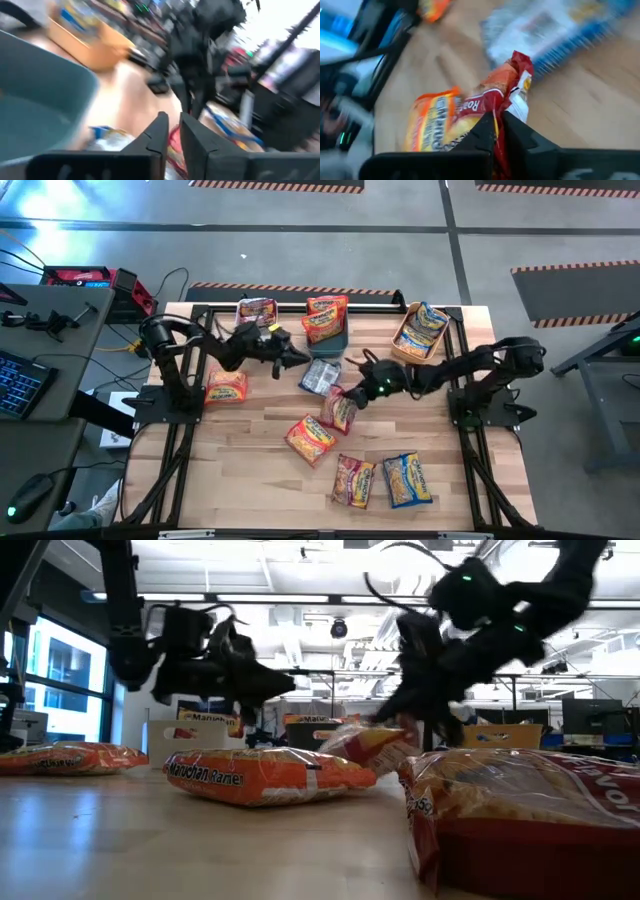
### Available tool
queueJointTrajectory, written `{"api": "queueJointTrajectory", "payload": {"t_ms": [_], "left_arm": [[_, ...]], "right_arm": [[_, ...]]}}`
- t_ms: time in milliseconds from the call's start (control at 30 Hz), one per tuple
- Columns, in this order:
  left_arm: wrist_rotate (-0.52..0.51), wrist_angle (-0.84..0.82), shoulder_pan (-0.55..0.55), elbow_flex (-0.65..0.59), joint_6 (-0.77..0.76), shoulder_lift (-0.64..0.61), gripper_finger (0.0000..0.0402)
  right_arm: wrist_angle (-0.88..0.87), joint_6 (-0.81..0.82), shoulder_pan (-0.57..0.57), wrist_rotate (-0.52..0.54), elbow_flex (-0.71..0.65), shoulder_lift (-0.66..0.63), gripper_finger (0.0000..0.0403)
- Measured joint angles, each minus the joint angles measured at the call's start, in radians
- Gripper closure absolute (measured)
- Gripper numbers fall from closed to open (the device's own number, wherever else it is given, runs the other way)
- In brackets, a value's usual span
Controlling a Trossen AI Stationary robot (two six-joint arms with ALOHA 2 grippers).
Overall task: Sort Maruchan noodles
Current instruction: Put the red noodle pack into the white bin
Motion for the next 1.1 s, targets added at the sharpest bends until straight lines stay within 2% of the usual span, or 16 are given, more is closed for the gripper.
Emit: {"api": "queueJointTrajectory", "payload": {"t_ms": [67, 167, 300, 433, 600, 867, 1000, 1100], "left_arm": [[0.07, -0.099, -0.014, 0.053, 0.008, 0.0, 0.0341], [0.146, -0.228, -0.037, 0.128, 0.062, 0.0, 0.0303], [0.183, -0.358, -0.061, 0.212, 0.178, 0.0, 0.0253], [0.181, -0.523, -0.079, 0.294, 0.316, 0.0, 0.0214], [0.172, -0.649, -0.099, 0.374, 0.408, 0.0, 0.0188], [0.118, -0.798, -0.13, 0.462, 0.528, 0.0, 0.0184], [0.002, -0.875, -0.15, 0.497, 0.589, 0.0, 0.0183], [-0.073, -0.965, -0.157, 0.504, 0.615, 0.0, 0.0188]], "right_arm": [[-0.094, -0.133, -0.039, -0.096, 0.07, 0.0, 0.04], [-0.356, -0.38, -0.087, -0.195, 0.212, 0.0, 0.04], [-0.67, -0.682, -0.124, -0.21, 0.401, 0.0, 0.0402], [-0.786, -0.842, -0.148, -0.215, 0.525, 0.0, 0.0402], [-0.849, -0.948, -0.169, -0.216, 0.587, 0.0, 0.0403], [-0.843, -0.998, -0.182, -0.217, 0.591, 0.0, 0.0403], [-0.84, -0.993, -0.182, -0.219, 0.591, 0.0, 0.0403], [-0.932, -0.908, -0.181, -0.231, 0.592, 0.0, 0.0403]]}}
